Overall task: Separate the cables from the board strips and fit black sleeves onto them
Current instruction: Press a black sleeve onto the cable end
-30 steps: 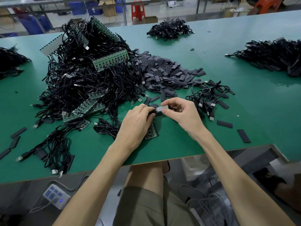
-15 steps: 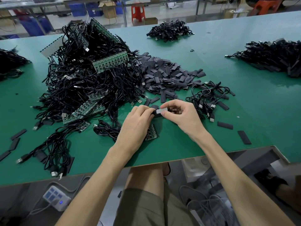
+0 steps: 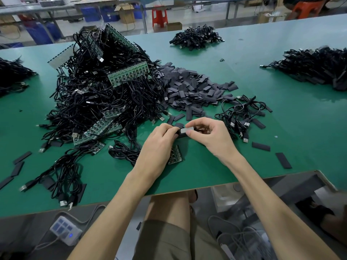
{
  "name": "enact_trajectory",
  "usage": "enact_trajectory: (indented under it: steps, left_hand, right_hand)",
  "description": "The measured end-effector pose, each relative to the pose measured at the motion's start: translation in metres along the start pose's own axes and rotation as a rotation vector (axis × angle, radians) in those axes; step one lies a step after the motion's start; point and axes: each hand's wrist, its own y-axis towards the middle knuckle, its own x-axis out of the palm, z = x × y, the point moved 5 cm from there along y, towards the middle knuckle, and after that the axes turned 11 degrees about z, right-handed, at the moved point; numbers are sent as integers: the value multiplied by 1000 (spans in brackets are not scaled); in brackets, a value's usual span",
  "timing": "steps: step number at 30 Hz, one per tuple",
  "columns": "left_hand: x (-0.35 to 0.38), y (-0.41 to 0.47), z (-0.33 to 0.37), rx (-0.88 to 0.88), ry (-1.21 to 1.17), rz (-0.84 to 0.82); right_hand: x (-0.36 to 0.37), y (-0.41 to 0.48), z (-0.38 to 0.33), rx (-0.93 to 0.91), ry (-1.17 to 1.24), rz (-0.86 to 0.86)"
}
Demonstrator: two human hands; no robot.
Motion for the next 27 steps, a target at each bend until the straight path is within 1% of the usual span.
enact_trajectory:
  steps: [4,8,14,20,24,27]
  left_hand:
    - [4,-2,-3,5,31,-26]
    - [6,-1,-3,45,22,-43]
    - [4,0,1,43,5,-16]
    - [5,0,0,62,-16,-14]
    - [6,0,0,89,-15,-8]
    - [5,0,0,84,-37,6]
  right_hand:
    - [0,-1,-2,-11,-5,-17]
    - [-1,0,-1,-15,-2,-25]
    - [-1,0,1,-14,3,-9]
    - [1,0,2,-1,28,-38]
    - [2,0,0,-23,16,-37]
    - [4,-1,-2,-28,8,-68]
